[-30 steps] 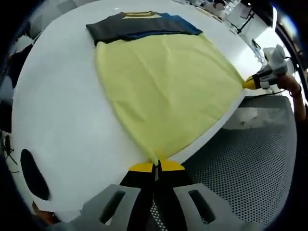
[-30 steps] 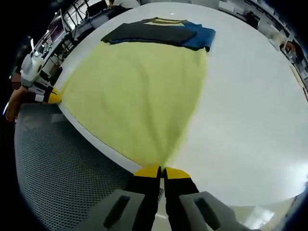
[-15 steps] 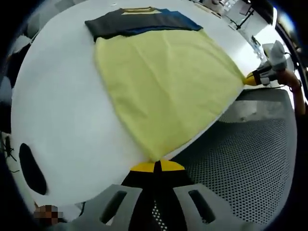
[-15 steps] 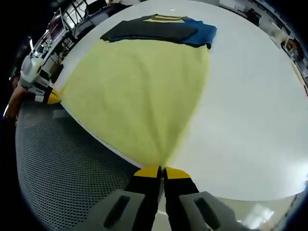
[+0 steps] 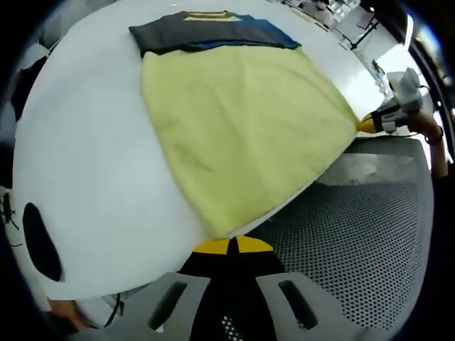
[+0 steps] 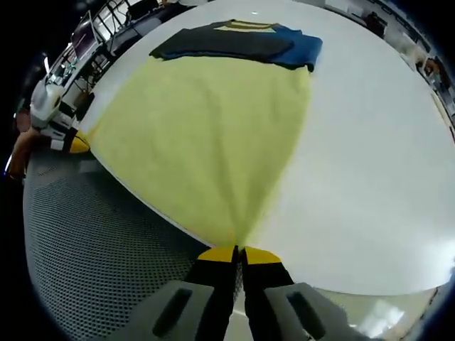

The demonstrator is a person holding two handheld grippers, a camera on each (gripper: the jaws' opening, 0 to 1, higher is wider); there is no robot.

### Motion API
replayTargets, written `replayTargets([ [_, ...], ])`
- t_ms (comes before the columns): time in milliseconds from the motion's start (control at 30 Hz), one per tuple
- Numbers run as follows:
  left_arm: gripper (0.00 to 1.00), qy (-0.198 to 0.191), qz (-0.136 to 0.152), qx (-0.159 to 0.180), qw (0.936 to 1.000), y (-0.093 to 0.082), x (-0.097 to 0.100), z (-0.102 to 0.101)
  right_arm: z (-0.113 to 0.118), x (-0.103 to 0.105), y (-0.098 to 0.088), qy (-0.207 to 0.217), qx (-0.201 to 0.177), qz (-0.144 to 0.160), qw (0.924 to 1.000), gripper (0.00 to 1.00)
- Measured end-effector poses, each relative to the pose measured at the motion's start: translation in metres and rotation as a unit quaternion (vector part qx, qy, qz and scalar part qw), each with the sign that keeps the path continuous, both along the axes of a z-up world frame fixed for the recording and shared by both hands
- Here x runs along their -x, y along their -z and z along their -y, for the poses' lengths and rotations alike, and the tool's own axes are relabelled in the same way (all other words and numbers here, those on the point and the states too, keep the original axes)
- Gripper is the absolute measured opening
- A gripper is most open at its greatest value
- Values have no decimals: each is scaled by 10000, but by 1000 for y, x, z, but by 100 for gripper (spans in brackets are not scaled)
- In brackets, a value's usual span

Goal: Fold the garment on the visible template until the final outline fits inside the template.

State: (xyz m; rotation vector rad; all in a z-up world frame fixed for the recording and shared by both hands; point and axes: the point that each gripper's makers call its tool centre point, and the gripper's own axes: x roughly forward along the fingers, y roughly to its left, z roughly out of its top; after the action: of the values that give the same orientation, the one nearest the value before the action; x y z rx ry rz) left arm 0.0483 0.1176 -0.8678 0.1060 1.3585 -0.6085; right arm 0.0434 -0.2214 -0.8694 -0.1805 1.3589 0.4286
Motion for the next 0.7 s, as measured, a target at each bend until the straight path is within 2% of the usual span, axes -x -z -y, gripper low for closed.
replayTargets([
  [67,1,-33,-9,-15,10000,-2,0,-2,0,0,0,11,2,-7,10000,0],
  [167,14,-19,22,-151,9999,-4,-2,-8,0,0,1,14,6,-15,10000,0],
  [233,23,-52,150,-192,9997,-5,-7,-11,0,0,1,16,5,-20,10000,0],
  [400,31,-299,270,-22,9992,-7,-16,-10,0,0,2,27,0,-20,10000,0],
  [500,28,-399,282,7,9988,-4,-20,-10,0,0,2,42,-10,-21,10000,0],
  [700,5,-522,370,13,9980,-3,-25,-9,0,0,2,25,-11,-14,10000,0],
])
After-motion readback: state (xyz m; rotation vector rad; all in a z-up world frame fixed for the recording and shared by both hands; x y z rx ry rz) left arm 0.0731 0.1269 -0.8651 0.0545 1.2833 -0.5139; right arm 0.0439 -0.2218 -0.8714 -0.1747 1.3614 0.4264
